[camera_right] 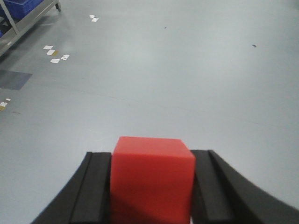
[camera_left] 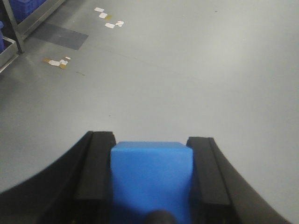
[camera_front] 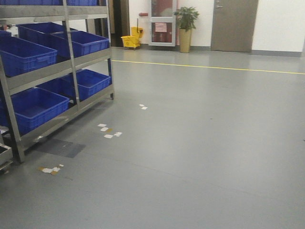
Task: Sort and place red and blue blocks on shelf
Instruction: 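Drive the base across the floor toward the shelf of blue bins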
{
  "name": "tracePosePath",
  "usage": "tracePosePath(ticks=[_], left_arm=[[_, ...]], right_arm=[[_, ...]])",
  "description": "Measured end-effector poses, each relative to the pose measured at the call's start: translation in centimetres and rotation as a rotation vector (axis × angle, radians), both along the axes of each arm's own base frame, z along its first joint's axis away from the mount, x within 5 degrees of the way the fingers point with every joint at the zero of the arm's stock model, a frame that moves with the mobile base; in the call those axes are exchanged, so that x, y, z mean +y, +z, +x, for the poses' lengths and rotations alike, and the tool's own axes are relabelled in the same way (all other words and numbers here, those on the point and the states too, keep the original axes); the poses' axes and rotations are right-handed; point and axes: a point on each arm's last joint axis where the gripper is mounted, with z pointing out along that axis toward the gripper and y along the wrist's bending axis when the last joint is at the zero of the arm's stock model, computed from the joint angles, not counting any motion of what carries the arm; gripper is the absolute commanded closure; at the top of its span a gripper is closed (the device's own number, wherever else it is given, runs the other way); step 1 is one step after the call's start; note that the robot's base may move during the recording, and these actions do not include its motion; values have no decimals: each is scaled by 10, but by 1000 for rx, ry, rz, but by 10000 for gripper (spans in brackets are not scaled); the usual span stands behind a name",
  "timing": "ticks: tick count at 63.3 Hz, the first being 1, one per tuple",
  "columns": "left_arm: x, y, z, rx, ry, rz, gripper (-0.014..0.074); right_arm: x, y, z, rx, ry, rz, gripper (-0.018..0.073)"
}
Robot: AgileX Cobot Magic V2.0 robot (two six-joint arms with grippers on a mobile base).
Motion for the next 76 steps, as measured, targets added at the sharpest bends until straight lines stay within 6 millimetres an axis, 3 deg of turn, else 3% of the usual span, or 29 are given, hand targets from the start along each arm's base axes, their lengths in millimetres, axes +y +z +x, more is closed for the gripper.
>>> tracePosePath(ticks=[76], left_arm=[[0,0,0,0,0,0,472]], right_arm=[[0,0,0,2,0,0,510]])
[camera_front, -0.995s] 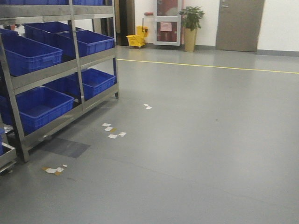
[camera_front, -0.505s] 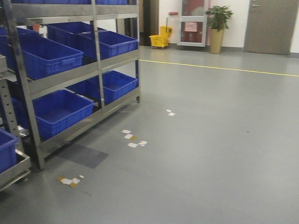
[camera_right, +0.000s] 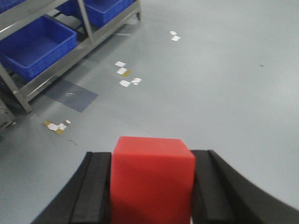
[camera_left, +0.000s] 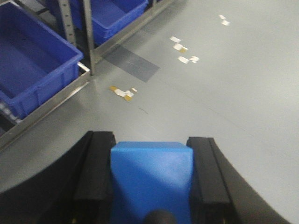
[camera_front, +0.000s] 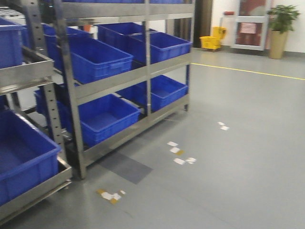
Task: Sort and place red and blue blocks on shelf
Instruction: 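Drive the base across the floor toward the shelf of blue bins, then drive up to the shelf and stop facing two blue bins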
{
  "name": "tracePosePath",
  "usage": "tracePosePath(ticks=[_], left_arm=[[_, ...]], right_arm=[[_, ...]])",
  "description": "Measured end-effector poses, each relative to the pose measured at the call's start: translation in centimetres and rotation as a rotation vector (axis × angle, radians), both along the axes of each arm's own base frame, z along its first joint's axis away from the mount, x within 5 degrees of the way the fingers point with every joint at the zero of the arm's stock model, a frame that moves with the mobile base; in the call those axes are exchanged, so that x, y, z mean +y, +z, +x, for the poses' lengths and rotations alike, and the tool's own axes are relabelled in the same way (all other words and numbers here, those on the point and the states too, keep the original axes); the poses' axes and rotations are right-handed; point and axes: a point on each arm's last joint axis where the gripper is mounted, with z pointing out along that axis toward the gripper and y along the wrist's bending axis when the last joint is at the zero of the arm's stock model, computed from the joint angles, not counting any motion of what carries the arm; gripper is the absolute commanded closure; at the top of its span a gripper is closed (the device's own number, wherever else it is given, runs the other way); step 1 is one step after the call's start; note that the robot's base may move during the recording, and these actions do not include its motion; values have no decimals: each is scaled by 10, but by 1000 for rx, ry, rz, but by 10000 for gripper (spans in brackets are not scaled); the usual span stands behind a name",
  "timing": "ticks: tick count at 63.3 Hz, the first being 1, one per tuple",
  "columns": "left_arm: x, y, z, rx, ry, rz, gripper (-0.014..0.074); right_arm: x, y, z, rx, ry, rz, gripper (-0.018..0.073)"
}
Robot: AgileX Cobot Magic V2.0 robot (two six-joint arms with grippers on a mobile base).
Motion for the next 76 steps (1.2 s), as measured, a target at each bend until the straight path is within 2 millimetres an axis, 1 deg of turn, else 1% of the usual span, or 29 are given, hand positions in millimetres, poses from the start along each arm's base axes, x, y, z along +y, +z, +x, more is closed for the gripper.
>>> tracePosePath(ticks=[76], left_arm=[[0,0,0,0,0,0,472]], right_arm=[[0,0,0,0,0,0,510]])
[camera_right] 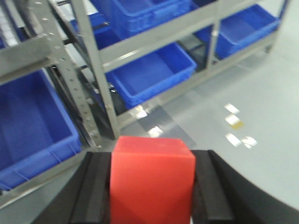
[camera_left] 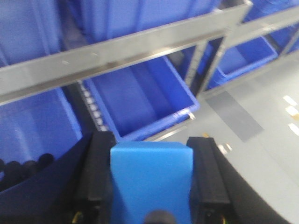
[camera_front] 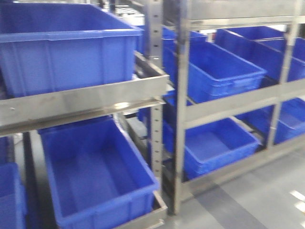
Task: Sort and place red and blue blocks on shelf
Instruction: 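Drive up to the shelf and stop facing two blue bins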
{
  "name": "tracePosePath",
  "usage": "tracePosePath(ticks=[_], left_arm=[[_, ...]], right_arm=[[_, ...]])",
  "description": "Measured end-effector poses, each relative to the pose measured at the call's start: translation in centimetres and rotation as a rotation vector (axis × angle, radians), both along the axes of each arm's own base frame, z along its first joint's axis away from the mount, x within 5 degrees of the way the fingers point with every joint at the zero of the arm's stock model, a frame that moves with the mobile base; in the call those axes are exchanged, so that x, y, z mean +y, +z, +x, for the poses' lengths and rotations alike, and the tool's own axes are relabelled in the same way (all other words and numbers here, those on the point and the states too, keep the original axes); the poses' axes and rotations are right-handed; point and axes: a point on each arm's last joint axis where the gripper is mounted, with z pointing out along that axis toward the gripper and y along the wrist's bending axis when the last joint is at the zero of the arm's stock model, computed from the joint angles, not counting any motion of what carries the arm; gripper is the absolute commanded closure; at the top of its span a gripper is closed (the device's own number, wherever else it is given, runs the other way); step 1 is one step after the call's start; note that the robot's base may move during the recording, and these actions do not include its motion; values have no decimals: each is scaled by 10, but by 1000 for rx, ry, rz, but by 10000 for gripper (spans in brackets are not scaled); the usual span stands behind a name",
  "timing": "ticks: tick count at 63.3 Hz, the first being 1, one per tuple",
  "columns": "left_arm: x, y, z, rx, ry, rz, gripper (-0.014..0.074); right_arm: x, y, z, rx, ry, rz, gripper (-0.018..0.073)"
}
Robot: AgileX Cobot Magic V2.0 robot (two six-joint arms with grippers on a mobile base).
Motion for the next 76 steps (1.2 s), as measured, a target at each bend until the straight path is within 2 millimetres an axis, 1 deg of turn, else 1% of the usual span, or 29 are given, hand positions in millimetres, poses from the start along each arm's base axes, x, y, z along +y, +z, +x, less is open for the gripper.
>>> tracePosePath(ticks=[76], left_arm=[[0,0,0,0,0,0,472]], right_arm=[[0,0,0,0,0,0,510]])
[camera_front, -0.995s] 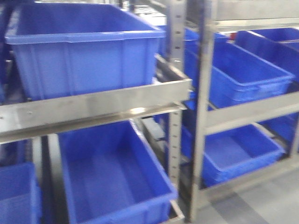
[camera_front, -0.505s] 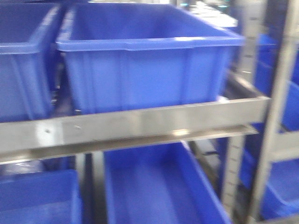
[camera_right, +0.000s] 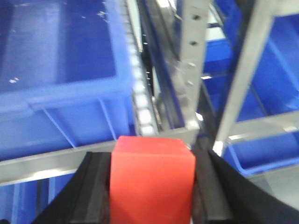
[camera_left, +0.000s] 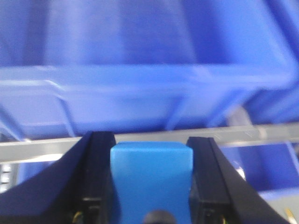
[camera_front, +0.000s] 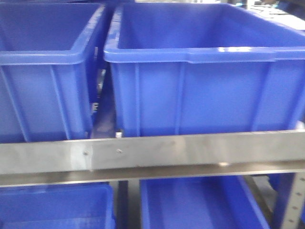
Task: Sort and place red and blue blocks on shelf
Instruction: 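Drive up to the shelf and stop facing two blue bins, then move left gripper over one blue bin, right gripper over the other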
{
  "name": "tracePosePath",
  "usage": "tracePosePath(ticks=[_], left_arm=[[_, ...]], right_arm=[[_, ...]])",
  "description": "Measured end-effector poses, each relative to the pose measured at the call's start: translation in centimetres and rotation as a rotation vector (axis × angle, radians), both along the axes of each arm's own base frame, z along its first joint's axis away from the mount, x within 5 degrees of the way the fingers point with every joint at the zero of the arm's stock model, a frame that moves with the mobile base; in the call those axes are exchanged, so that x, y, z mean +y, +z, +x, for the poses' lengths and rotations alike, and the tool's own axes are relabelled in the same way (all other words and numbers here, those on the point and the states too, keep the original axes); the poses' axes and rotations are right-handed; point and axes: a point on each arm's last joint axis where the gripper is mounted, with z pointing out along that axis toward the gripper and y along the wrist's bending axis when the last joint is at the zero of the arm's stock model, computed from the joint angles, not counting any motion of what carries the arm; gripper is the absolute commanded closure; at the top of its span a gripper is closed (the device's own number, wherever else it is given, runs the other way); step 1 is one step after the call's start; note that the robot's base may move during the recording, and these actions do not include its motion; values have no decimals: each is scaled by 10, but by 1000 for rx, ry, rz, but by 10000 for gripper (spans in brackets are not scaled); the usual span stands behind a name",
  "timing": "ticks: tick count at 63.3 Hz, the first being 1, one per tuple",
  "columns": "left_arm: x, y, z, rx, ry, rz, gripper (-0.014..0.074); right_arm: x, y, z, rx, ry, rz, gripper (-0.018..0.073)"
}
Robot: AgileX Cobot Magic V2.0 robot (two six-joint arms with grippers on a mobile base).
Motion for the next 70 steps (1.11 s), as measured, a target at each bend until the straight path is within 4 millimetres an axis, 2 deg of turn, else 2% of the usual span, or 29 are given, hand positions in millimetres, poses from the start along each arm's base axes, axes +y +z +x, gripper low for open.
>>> tracePosePath(ticks=[70], left_arm=[[0,0,0,0,0,0,472]], right_arm=[[0,0,0,0,0,0,510]])
